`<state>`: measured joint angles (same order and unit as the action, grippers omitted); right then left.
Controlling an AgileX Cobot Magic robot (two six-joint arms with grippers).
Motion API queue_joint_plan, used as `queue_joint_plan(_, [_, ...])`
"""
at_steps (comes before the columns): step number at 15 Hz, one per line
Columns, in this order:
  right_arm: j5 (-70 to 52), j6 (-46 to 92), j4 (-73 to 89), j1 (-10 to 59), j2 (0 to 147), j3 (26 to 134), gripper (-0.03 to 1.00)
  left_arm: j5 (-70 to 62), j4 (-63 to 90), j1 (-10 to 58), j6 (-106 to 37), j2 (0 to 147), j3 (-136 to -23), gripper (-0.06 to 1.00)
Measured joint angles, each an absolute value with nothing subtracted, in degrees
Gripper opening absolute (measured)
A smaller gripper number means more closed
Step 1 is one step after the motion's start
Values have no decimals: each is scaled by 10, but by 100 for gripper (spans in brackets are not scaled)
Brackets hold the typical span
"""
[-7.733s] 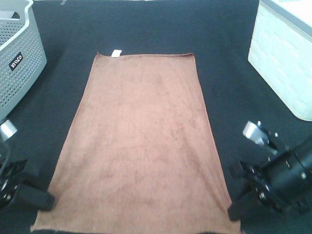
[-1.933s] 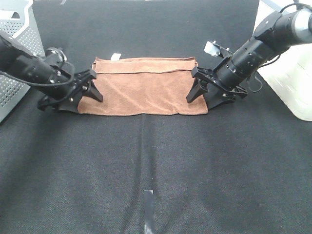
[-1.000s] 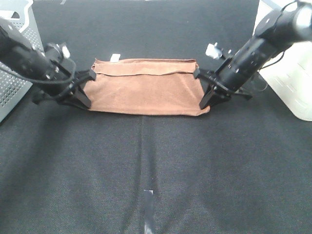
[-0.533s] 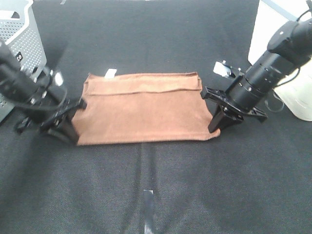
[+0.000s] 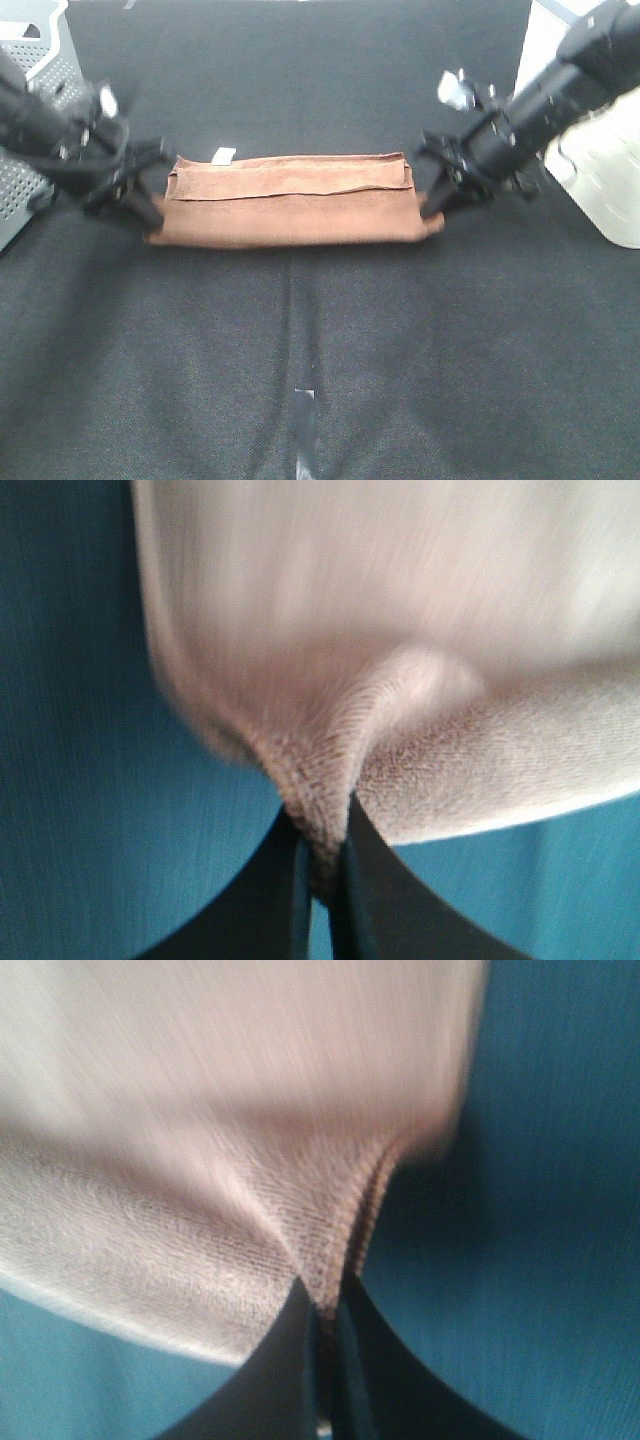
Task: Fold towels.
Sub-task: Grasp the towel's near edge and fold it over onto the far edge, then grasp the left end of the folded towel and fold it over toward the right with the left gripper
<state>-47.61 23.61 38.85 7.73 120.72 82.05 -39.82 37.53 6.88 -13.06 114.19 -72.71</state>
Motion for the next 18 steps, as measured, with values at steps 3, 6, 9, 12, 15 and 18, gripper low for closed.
queue_joint_plan(3, [-479, 233, 384, 77, 1234, 888, 0, -387, 375, 69, -128, 1150, -775, 3])
queue_joint_plan(6, [-513, 184, 340, 77, 1309, 1045, 0, -379, 370, 69, -127, 1206, -877, 3])
queue_joint_plan(9, [-527, 162, 321, 77, 1377, 1146, 0, -358, 365, 69, -121, 1266, -948, 3])
queue_joint_plan(12, [-527, 160, 321, 77, 1422, 1197, 0, -340, 362, 65, -102, 1305, -975, 3])
queue_joint_plan(15, [-523, 160, 320, 77, 1430, 1200, 0, -328, 363, 65, -101, 1320, -979, 4])
queue_joint_plan(18, [-529, 159, 320, 77, 1430, 1200, 44, -329, 363, 65, -101, 1322, -995, 40])
